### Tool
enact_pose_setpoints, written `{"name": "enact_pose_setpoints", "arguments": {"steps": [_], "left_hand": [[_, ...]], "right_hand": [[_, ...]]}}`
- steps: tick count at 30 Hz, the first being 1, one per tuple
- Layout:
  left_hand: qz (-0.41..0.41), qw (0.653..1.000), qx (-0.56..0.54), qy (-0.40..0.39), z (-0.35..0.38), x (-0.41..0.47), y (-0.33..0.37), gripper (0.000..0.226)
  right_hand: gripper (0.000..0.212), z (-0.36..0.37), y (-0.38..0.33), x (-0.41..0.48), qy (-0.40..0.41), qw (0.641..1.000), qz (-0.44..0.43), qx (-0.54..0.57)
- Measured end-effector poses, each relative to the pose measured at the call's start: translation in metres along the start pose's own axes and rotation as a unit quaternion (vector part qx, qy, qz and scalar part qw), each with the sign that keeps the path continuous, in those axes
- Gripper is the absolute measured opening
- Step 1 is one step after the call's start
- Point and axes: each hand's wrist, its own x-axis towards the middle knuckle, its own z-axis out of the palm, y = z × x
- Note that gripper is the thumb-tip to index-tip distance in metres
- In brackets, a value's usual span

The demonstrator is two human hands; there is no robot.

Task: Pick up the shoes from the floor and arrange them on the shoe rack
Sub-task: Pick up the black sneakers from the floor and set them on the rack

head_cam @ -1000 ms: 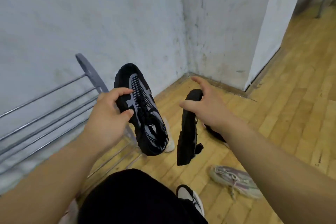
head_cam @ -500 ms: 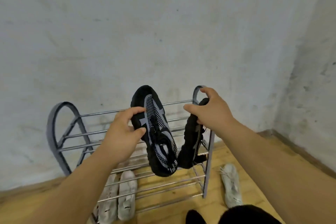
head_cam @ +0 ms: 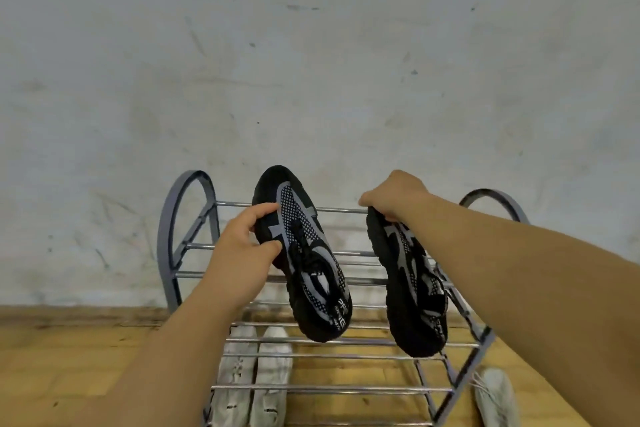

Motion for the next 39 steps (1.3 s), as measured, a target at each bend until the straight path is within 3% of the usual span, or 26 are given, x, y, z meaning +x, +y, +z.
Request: {"name": "enact_pose_setpoints", "arguments": {"steps": [3,8,10,16,21,23,27,36,39], "left_hand": [[-0.012,1.000,-0.018,0.008,-0.001,0.010,-0.010,0.058],[-0.041,0.998,-0.049,0.016,0.000,0.017,-0.023,0.062],[-0.037,0.998,-0.052,0.019,0.001,0.017,-0.022,0.063],[-0.038,0.997,-0.066,0.014,0.006,0.010,-0.020,0.063],[-0.045,0.997,-0.062,0.026,0.006,0.005,-0.024,0.059],[-0.043,0.997,-0.053,0.020,0.008,0.002,-0.024,0.057],[-0.042,0.998,-0.044,0.014,0.013,-0.004,-0.021,0.057],[-0.043,0.995,-0.092,0.009,0.035,-0.003,-0.021,0.059],[-0.040,0.993,-0.107,0.041,0.046,0.003,-0.023,0.053]], "right_hand": [[0.041,0.020,0.002,0.020,0.003,1.000,0.012,-0.019],[0.093,0.051,0.014,0.026,-0.062,0.997,-0.037,-0.011],[0.100,0.049,0.018,0.020,-0.090,0.993,-0.072,-0.018],[0.096,0.007,0.030,-0.014,-0.181,0.975,-0.129,-0.012],[0.081,-0.002,0.059,-0.058,-0.217,0.948,-0.170,-0.161],[0.079,0.002,0.076,-0.071,-0.208,0.948,-0.179,-0.163],[0.091,0.001,0.100,-0.101,-0.117,0.976,-0.175,-0.062],[0.114,0.028,0.143,-0.141,-0.112,0.985,-0.098,0.090],[0.105,0.028,0.148,-0.138,-0.097,0.975,-0.115,0.163]]}}
